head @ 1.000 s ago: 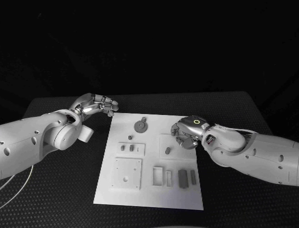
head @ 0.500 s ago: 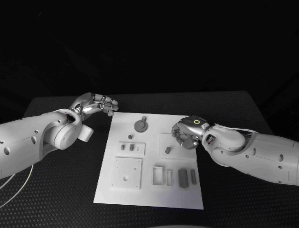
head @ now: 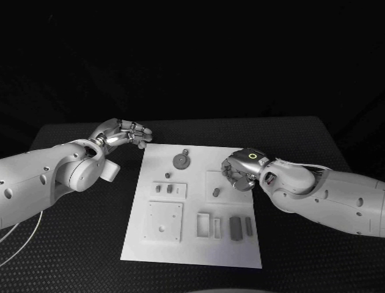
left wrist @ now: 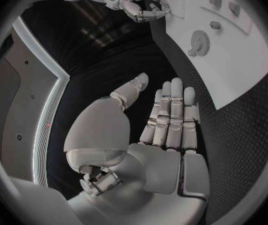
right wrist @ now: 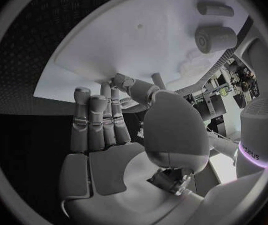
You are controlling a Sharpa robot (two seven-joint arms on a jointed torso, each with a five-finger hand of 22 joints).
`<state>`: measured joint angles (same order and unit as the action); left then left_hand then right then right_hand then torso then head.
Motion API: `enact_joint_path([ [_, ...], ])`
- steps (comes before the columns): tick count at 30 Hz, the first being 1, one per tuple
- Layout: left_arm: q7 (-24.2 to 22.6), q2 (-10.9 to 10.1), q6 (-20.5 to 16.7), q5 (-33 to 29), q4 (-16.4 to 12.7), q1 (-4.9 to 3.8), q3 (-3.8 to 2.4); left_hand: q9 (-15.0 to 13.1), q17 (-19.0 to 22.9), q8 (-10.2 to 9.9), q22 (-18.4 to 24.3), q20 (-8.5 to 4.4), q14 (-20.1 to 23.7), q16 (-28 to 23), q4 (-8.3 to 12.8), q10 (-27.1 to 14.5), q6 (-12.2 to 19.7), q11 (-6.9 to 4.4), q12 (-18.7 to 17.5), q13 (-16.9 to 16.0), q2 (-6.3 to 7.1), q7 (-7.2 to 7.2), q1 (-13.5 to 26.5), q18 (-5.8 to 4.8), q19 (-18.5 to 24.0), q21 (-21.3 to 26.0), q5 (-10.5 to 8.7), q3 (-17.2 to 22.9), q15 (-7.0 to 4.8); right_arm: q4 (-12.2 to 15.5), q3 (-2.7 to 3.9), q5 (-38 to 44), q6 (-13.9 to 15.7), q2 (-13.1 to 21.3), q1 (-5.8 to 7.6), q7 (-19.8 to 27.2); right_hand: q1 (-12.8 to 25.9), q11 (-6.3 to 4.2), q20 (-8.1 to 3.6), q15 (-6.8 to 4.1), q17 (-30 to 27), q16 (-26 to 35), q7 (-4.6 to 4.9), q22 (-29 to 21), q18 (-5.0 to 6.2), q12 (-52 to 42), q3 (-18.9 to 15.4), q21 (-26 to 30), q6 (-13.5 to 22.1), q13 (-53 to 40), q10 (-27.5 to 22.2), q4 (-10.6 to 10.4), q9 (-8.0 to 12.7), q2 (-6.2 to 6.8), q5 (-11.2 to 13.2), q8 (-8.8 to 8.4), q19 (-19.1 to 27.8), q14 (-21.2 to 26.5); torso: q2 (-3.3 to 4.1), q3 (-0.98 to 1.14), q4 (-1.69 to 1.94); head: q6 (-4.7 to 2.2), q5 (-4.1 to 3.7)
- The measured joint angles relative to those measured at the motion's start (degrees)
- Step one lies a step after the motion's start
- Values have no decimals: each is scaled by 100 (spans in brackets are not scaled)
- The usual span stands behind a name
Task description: Assemble the parts on the task board
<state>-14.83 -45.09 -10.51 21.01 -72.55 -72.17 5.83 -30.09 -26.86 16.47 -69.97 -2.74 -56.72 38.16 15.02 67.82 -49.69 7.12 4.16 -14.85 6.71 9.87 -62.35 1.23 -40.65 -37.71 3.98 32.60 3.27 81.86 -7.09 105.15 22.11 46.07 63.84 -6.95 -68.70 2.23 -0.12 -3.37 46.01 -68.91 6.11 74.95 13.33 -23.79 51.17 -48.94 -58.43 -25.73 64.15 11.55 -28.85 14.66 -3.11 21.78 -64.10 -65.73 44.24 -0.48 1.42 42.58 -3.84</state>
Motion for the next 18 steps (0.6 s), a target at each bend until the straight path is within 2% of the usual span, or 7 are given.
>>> enact_joint_path([
  [8, 1, 0, 4, 0, -4, 0, 0, 0, -5, 0, 0, 0, 0, 0, 0, 0, 0, 0, 0, 6, 0, 0, 0, -1, 0, 2, 0, 0, 0, -30, 4, 71, 1, -41, -9, -33, 28, -22, -11, -20, 41, -31, -43, 0, 0, -18, 0, -43, -46, -1, 23, 0, -15, -43, 0, 30, -29, -22, 0, 0, 1, -3, -9],
  [18, 1, 1, 6, 0, 1, 0, 0, 0, -6, 0, -4, 0, 0, 0, 0, 0, 0, 0, 0, 6, 0, 0, 0, -1, 0, 23, 0, 0, 0, -42, 11, 227, 24, -62, -26, -81, 67, -80, -40, -52, 142, -116, -78, 0, -1, -17, 0, -163, -160, 61, 104, 95, -49, -81, 0, 63, -81, -66, 0, 0, 3, 6, -10],
])
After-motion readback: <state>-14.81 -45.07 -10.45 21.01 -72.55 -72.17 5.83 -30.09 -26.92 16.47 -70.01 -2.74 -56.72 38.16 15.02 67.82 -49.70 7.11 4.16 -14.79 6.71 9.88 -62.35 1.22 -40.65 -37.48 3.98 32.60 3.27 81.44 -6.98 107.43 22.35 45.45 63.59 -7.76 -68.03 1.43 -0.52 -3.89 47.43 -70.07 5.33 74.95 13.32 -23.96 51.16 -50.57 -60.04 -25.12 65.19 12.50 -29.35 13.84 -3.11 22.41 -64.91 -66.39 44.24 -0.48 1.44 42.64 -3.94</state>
